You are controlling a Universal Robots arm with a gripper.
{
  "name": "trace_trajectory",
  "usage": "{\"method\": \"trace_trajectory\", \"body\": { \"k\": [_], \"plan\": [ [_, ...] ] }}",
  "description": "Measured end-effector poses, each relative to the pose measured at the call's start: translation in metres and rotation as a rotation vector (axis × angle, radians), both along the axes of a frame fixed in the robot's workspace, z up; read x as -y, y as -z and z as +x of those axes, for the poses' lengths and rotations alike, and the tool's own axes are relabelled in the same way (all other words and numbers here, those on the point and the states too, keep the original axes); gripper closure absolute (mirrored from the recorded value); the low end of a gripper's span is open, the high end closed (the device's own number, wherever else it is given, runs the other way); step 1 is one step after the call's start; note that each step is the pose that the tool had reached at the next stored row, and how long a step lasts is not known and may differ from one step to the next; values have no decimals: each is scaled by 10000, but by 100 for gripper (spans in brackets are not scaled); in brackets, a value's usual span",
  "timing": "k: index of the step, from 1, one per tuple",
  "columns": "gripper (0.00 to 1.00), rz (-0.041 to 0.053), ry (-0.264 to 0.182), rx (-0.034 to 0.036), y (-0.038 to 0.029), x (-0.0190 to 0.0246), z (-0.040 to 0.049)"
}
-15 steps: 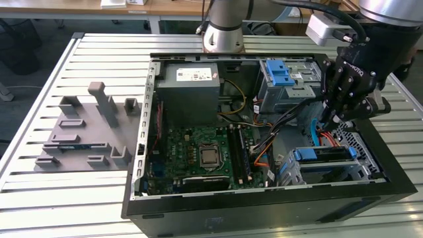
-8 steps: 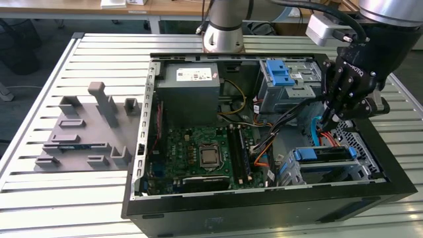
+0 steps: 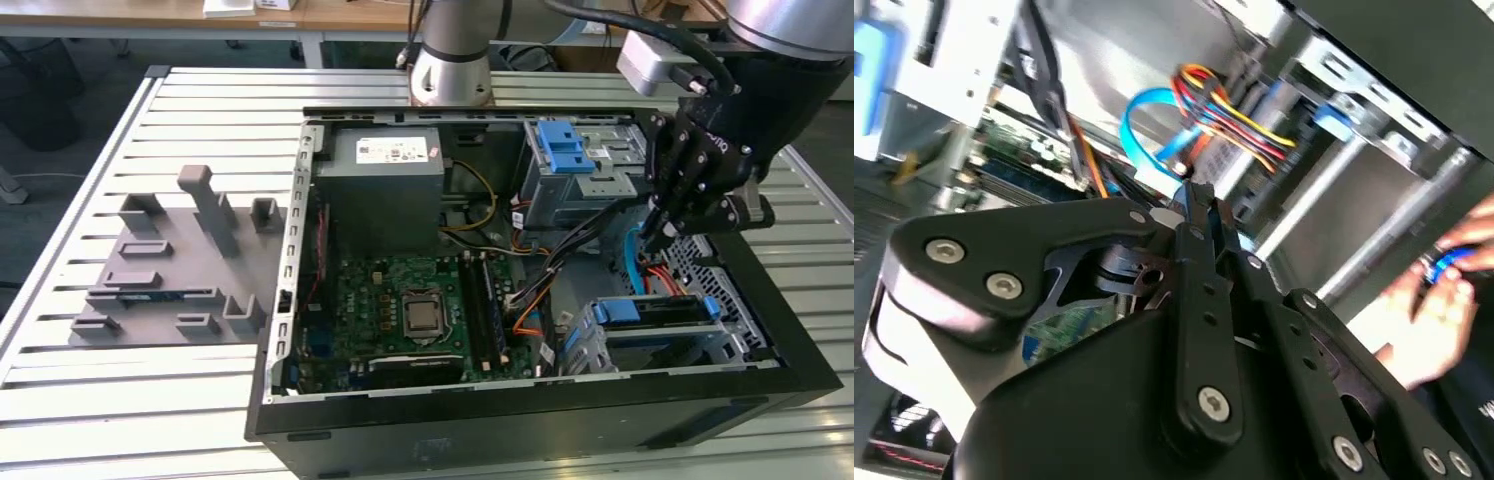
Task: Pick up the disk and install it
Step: 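Insert the second disk wire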
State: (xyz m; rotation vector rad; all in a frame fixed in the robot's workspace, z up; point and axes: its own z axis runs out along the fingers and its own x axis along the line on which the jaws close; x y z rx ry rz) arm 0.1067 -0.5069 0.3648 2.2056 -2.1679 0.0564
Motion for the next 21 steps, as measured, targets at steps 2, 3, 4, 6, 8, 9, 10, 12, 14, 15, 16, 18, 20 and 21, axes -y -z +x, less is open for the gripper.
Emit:
{"method": "trace_trajectory", "body": {
  "k": [2, 3, 4, 6, 8, 9, 10, 12, 14, 15, 16, 18, 20, 21],
  "plan": [
    [84, 73, -7, 7, 12, 22, 0],
    [84, 80, -13, 13, 22, 37, 0],
    [84, 82, -19, 18, 33, 53, 0],
    [84, 87, -30, 29, 53, 86, 0],
    [84, 93, -42, 41, 73, 114, 0],
    [84, 98, -48, 50, 84, 121, 1],
    [84, 98, -50, 53, 88, 122, 1],
    [84, 95, -51, 54, 86, 122, 1],
    [84, 93, -50, 54, 87, 122, 0],
    [84, 111, -50, 61, 94, 123, 1],
    [84, 162, -54, 66, 101, 127, 1],
    [84, 259, -81, 91, 113, 136, -1],
    [84, 277, -107, 149, 123, 157, -3],
    [84, 277, -116, 190, 127, 173, -4]
  ]
}}
